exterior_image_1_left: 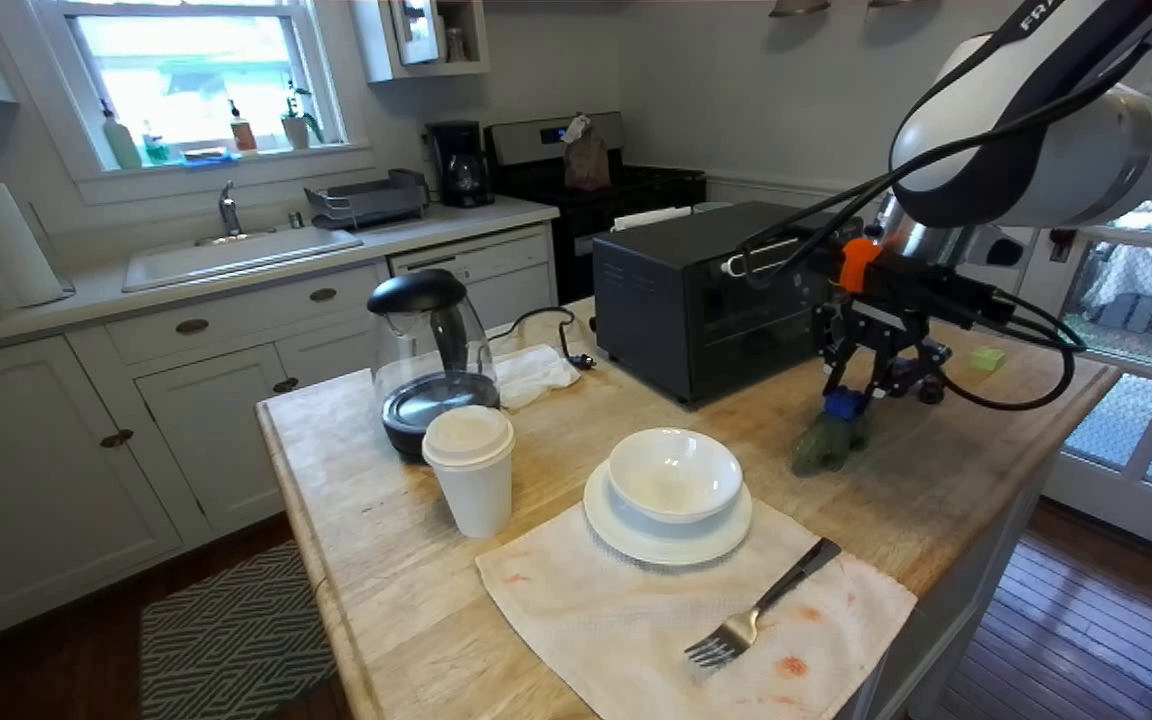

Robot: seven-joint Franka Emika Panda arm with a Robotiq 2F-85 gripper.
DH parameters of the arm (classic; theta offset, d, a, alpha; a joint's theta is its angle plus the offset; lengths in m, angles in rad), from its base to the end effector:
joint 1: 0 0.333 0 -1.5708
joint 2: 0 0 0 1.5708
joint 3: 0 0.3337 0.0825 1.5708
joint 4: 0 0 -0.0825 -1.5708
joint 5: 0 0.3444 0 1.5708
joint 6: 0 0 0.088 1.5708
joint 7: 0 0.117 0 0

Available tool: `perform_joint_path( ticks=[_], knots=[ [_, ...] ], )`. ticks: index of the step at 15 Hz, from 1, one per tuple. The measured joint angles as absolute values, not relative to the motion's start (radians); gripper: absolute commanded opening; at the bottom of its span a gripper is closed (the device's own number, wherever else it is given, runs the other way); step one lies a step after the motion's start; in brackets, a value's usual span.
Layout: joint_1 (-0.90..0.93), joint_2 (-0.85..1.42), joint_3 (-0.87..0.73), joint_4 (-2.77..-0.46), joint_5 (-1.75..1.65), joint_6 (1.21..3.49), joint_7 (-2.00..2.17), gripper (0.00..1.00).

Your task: Pick up the blue lego block and put it on the dinosaur toy

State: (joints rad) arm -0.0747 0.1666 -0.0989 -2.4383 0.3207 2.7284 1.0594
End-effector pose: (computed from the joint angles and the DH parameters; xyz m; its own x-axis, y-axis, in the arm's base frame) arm 0.4749 -0.0941 0.2890 0.0602 -0.9953 -0.0759 -0.9855 -0.0472 -0.1628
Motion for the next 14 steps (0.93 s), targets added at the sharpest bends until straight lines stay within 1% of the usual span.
perform_joint_path(
  ticks=[14],
  knots=[
    [-0.074, 0.183, -0.099, -2.43, 0.321, 2.729, 1.059, 0.12]
  ],
)
